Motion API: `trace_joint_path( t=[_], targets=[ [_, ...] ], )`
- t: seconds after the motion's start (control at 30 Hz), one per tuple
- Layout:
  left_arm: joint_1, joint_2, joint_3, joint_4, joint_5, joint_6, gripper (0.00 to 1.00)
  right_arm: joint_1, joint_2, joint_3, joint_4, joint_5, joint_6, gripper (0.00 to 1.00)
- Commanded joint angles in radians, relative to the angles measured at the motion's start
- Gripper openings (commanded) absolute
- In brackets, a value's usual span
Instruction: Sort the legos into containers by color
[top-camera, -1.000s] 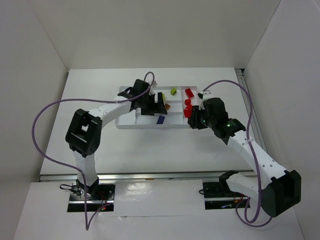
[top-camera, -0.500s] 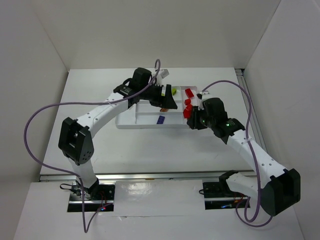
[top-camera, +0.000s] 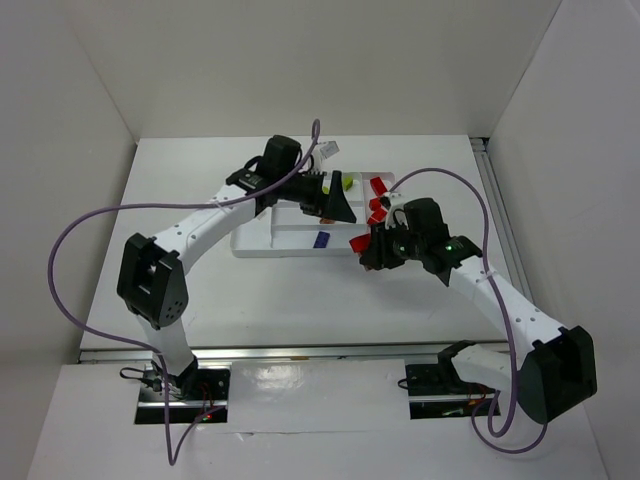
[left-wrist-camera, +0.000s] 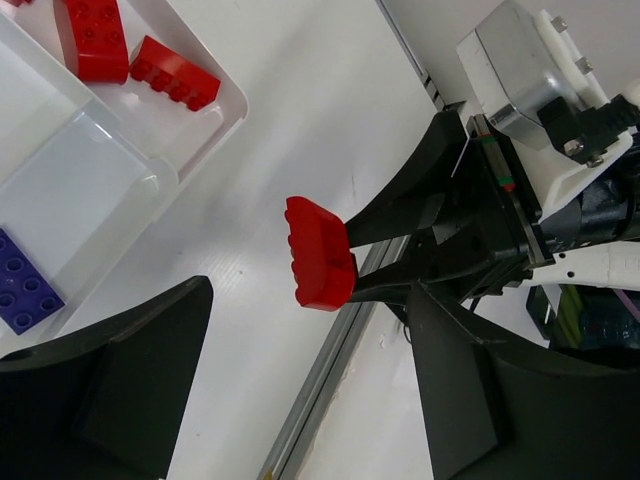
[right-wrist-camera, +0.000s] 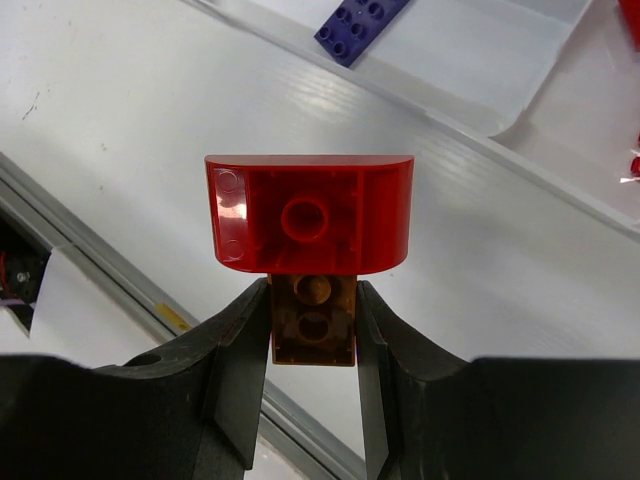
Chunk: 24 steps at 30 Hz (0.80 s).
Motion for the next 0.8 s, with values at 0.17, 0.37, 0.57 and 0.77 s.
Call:
trace_joint_path(
  t=[0.17,0.37,0.57,0.77],
  targets=[
    [-0.001,0.059,-0.025,0.016,0.094,-0.036,0.91,0.007,0.001,-0.004,0.062,-0.041,-0.021,0.00],
    [-0.031,0.087,-0.036,0.074,0.133,-0.087,0.89,0.007,-0.020,-0.004,0.062,-0.012,-0.021,0.00],
    [-0.031,0.087,-0.089,0.160,0.194,-0.143,0.74,0.007,-0.030,-0.004,0.062,-0.012,-0.021,0.00],
    [-0.041,0.076,-0.089,0.169,0.194,-0.143,0.62,0.007,-0.030,-0.004,0.062,0.006,-0.021,0.00]
  ],
)
